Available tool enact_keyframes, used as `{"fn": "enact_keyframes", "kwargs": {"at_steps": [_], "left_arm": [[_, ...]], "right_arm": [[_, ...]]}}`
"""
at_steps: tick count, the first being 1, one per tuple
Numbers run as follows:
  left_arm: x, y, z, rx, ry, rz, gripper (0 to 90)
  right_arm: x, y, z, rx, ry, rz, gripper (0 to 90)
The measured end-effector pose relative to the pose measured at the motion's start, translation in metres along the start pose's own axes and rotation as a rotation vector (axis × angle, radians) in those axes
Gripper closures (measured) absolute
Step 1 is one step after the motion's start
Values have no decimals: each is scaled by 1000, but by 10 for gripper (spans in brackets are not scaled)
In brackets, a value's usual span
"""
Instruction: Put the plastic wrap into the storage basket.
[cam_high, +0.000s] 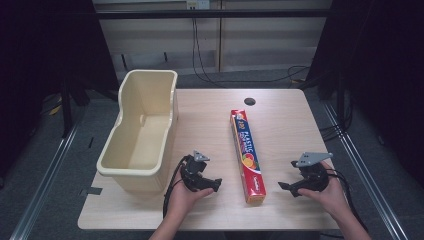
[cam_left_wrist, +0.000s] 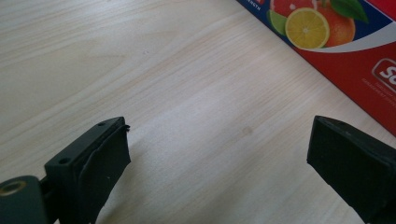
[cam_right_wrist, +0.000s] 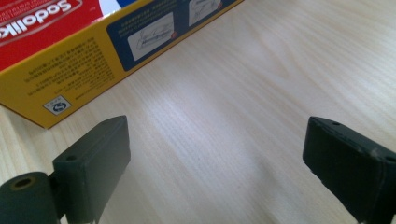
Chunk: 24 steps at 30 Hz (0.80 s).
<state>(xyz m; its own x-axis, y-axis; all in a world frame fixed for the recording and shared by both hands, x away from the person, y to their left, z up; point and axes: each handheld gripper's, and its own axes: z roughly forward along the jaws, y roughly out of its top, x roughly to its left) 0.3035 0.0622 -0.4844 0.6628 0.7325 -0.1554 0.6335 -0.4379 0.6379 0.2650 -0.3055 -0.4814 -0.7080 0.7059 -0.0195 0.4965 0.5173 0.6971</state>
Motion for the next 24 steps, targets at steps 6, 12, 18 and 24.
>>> {"fn": "enact_keyframes", "kwargs": {"at_steps": [6, 12, 18, 24], "left_arm": [[-2, 11, -2, 4, -29, -10, 54], [-8, 33, 1, 17, -58, -26, 53], [-16, 67, 11, 15, -84, -51, 46], [-28, 95, 23, 8, -92, -69, 45]], "right_arm": [[-2, 0, -4, -23, -20, 29, 60], [-2, -1, -7, -37, -25, 34, 56], [-4, -2, -10, -57, -39, 67, 53], [-5, -3, -11, -65, -41, 77, 43]]}}
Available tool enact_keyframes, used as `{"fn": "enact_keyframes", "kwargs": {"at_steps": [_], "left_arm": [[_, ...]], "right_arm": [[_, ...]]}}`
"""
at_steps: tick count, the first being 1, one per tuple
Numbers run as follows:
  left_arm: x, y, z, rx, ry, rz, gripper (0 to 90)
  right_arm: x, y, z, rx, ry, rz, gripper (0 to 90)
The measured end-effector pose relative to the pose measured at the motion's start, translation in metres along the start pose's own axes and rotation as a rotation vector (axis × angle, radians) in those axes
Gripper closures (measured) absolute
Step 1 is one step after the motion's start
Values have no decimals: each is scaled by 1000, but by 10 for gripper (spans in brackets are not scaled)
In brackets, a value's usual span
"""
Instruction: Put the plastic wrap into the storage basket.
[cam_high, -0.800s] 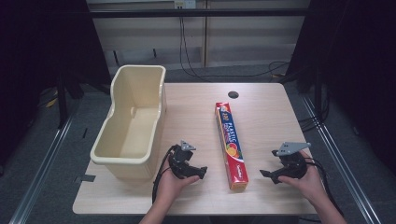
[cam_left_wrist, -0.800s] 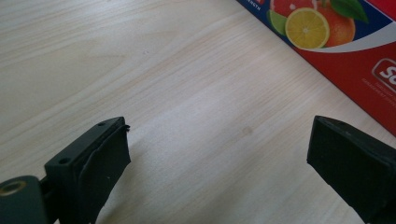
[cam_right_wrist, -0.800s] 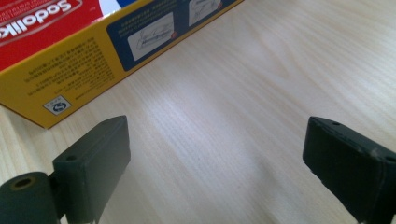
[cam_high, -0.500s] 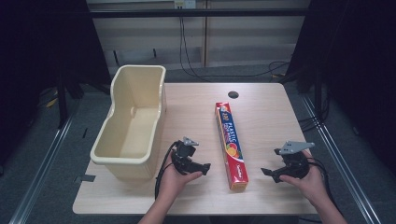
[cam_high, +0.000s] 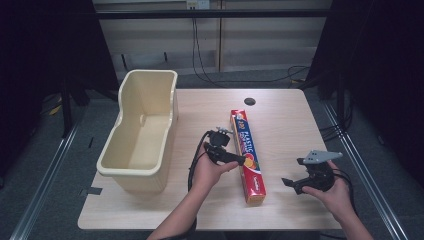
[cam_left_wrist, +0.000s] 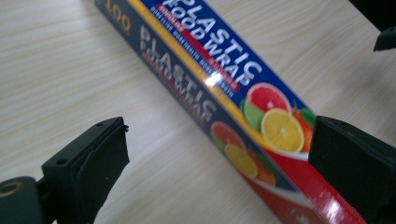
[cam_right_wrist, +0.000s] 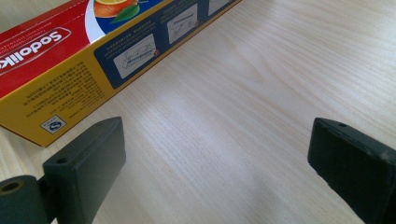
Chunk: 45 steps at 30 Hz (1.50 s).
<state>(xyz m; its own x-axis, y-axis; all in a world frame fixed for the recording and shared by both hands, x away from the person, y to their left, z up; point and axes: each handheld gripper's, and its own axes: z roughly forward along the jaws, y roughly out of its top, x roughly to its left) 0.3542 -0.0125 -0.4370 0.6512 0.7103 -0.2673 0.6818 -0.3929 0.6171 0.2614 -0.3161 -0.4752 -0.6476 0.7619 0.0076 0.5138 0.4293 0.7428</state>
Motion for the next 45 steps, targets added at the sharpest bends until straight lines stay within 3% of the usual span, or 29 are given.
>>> {"fn": "enact_keyframes", "kwargs": {"at_steps": [15, 20, 22, 30, 32, 33, 34, 45], "left_arm": [[-5, 25, 28, 25, 5, -66, 29], [-6, 27, 38, 53, 15, -48, 20], [-7, 28, 42, 53, 15, -67, 16], [-9, 35, 54, 67, 28, -75, 11], [-9, 36, 57, 78, 38, -58, 13], [-11, 36, 59, 64, 39, -80, 16], [-10, 36, 61, 75, 37, -68, 19], [-5, 34, 71, 107, 56, -103, 70]], "right_arm": [[-1, -2, 0, 1, 3, 5, 45], [-1, -2, 1, 1, 8, 2, 48], [-1, -2, 1, -2, 9, 6, 48], [-2, -1, 0, -10, 4, 12, 51], [-2, -1, 0, -11, 6, 15, 51], [-2, -1, -1, -14, 6, 15, 51], [-2, -1, -1, -15, -1, 18, 51], [-1, 0, -2, -20, 4, 13, 55]]}}
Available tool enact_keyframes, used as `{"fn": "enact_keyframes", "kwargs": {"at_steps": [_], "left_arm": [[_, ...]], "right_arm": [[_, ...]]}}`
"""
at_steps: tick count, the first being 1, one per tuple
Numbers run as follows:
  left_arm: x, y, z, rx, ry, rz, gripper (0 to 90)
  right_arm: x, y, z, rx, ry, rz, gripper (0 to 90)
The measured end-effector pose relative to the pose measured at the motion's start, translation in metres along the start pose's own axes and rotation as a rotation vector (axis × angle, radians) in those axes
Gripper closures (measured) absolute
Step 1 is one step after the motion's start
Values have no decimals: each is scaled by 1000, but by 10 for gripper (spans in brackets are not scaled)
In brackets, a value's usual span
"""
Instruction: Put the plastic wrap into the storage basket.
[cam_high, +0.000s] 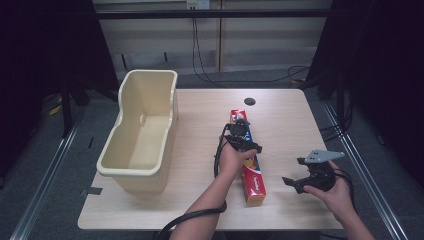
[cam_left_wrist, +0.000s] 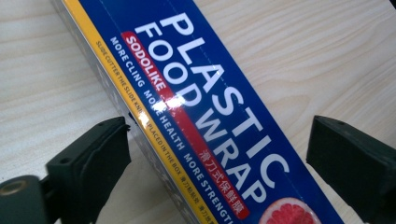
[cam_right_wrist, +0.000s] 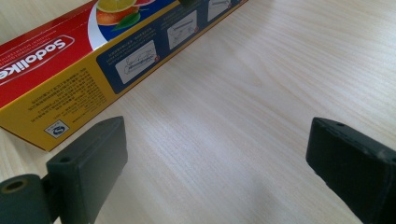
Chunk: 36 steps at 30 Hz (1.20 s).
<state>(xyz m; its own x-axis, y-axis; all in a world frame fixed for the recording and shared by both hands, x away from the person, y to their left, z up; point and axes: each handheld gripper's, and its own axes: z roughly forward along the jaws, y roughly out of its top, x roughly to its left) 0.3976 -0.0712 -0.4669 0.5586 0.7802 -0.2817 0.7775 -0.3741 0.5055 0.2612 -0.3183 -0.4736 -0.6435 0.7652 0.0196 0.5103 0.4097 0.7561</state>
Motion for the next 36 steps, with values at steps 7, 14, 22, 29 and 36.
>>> {"fn": "enact_keyframes", "kwargs": {"at_steps": [7, 14, 22, 29, 36], "left_arm": [[3, -1, -4, 13, -6, -17, 134], [8, -2, -17, 67, 30, -14, 239], [11, 3, -23, 104, 80, -15, 300], [11, 8, -21, 102, 99, -27, 309], [12, 12, -12, 85, 111, -58, 302]], "right_arm": [[-1, 0, -2, -11, -6, 5, 56], [0, 0, -1, -11, 2, 1, 64], [1, 2, -1, -14, 0, -8, 70], [1, 1, -1, -12, -1, -3, 72], [1, 1, 0, -10, 2, -7, 77]]}}
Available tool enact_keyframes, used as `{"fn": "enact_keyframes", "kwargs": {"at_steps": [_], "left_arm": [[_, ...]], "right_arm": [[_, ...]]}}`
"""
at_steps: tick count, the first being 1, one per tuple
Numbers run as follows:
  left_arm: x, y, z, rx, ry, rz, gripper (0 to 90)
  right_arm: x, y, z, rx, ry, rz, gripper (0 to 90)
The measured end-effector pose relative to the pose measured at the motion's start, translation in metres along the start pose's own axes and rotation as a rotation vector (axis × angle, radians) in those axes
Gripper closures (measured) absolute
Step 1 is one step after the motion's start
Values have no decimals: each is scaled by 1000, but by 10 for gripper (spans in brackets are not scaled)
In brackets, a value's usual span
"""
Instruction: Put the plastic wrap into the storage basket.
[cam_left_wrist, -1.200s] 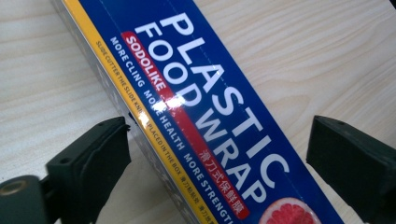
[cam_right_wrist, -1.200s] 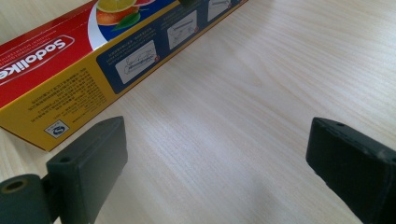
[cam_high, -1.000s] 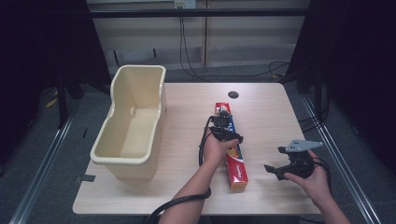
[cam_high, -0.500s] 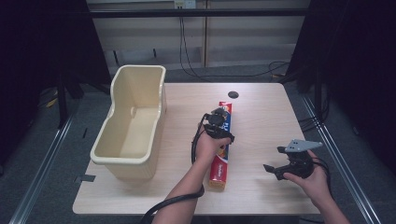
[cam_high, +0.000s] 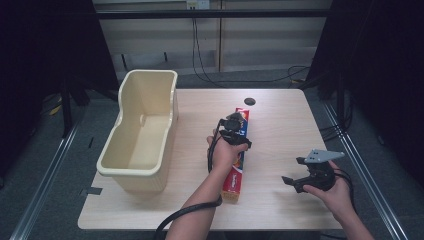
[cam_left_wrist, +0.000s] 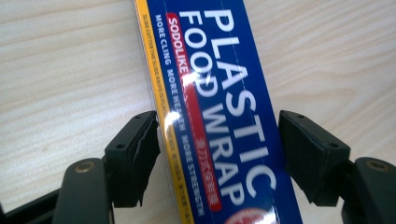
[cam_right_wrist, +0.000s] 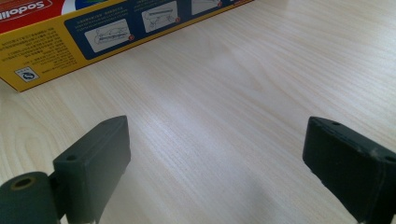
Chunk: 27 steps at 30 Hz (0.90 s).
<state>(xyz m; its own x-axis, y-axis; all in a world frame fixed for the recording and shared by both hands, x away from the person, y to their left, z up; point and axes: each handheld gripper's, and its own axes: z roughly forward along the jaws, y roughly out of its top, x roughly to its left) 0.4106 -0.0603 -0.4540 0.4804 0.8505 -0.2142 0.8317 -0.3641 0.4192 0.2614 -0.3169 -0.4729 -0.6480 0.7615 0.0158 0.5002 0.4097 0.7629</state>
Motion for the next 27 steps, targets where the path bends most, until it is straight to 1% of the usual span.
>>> {"fn": "enact_keyframes", "kwargs": {"at_steps": [2, 3, 6, 7, 8, 9, 10, 11, 13, 16, 19, 21, 26, 27], "left_arm": [[0, 2, 1, 8, 9, -1, 302], [0, 3, 3, 2, 10, -9, 303], [0, 5, 3, 25, 17, -21, 314], [-1, 6, 3, 31, 14, -32, 320], [-2, 7, 2, 52, 26, -50, 328], [-1, 9, 1, 55, 28, -60, 343], [-1, 10, 0, 74, 32, -53, 355], [-1, 10, -1, 80, 35, -54, 363], [-1, 10, -5, 109, 60, -37, 386], [0, 8, -8, 123, 66, -29, 401], [2, 5, -9, 117, 57, -21, 393], [1, 4, -8, 111, 56, -27, 380], [-1, 7, -1, 122, 60, -35, 330], [-1, 8, 1, 117, 61, -38, 327]], "right_arm": [[0, 0, 0, 0, -3, 0, 78], [0, 0, -1, 0, -7, 2, 78], [-1, 0, -1, -3, -2, 1, 79], [-1, 0, -1, -4, -2, 1, 79], [-1, 0, -1, -4, -6, 2, 79], [-1, 0, -1, -5, -5, 3, 79], [-1, 0, -1, -7, -3, 3, 79], [-1, 0, -2, -7, -4, 5, 79], [-1, 0, -2, -9, -5, 2, 79], [-2, 0, -2, -13, -3, 1, 79], [-1, 0, -2, -13, -4, 1, 80], [-1, 0, -2, -11, -5, 1, 81], [0, 1, -1, -8, -2, -2, 82], [1, 1, -1, -7, -4, -3, 83]]}}
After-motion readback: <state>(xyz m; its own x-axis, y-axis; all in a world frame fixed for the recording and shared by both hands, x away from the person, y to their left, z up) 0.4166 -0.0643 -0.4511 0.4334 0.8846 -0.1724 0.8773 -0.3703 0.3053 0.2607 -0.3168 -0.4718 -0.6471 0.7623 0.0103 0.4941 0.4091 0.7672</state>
